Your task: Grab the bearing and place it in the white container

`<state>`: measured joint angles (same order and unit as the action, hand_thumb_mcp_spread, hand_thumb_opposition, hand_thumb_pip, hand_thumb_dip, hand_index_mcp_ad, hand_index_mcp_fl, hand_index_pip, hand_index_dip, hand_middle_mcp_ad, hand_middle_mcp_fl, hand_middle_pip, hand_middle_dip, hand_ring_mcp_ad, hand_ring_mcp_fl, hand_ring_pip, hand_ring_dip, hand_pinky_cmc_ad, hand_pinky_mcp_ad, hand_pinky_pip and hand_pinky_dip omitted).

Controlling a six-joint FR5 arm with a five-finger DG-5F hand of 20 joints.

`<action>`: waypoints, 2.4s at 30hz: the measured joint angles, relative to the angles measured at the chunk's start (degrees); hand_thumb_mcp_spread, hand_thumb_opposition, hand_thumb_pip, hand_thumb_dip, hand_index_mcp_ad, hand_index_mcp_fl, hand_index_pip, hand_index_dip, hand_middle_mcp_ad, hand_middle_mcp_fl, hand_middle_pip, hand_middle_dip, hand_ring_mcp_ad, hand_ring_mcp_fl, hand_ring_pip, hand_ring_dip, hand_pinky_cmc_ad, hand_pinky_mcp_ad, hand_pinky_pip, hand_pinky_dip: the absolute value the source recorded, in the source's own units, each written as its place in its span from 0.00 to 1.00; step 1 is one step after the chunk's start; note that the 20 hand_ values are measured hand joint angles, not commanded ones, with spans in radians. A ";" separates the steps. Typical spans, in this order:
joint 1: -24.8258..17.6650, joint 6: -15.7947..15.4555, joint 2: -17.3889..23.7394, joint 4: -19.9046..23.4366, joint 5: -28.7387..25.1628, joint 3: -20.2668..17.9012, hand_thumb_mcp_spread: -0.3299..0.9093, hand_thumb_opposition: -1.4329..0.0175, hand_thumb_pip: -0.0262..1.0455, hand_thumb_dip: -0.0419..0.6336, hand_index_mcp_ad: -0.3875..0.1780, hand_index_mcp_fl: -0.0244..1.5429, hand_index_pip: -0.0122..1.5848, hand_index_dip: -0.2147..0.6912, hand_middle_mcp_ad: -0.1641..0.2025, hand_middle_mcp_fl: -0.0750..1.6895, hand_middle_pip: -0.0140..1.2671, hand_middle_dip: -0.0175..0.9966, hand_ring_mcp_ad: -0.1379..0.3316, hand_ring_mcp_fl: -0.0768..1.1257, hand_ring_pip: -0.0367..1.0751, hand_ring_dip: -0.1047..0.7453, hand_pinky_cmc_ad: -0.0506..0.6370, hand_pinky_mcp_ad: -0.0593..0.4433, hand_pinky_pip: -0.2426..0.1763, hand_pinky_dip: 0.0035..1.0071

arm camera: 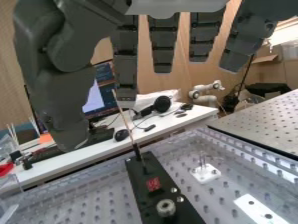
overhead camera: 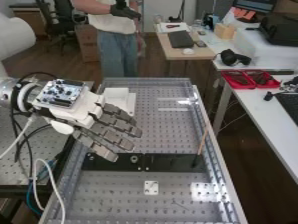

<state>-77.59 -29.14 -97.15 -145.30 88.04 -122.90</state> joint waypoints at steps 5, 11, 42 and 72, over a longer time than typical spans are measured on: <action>2.86 -1.36 -3.29 1.22 5.13 1.36 0.62 0.45 0.46 0.37 0.52 0.20 0.48 0.41 0.68 0.09 0.13 0.20 0.67 0.07 0.12 0.18 0.62 0.68 0.37 0.18; 3.75 -0.05 -6.08 5.72 5.58 1.51 0.62 0.45 0.46 0.37 0.52 0.19 0.56 0.43 0.68 0.09 0.13 0.20 0.67 0.08 0.11 0.19 0.61 0.68 0.37 0.18; 9.35 -6.84 -18.20 3.45 19.11 12.57 0.65 0.45 0.46 0.39 0.46 0.14 0.75 0.48 0.67 0.08 0.13 0.21 0.63 0.07 0.11 0.19 0.62 0.67 0.36 0.17; 10.85 -8.26 -21.68 0.71 23.83 15.35 0.66 0.37 0.62 0.64 0.43 0.10 0.78 0.50 0.68 0.08 0.13 0.22 0.61 0.07 0.11 0.19 0.62 0.65 0.36 0.17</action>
<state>-66.75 -37.40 -118.83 -144.59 111.87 -107.56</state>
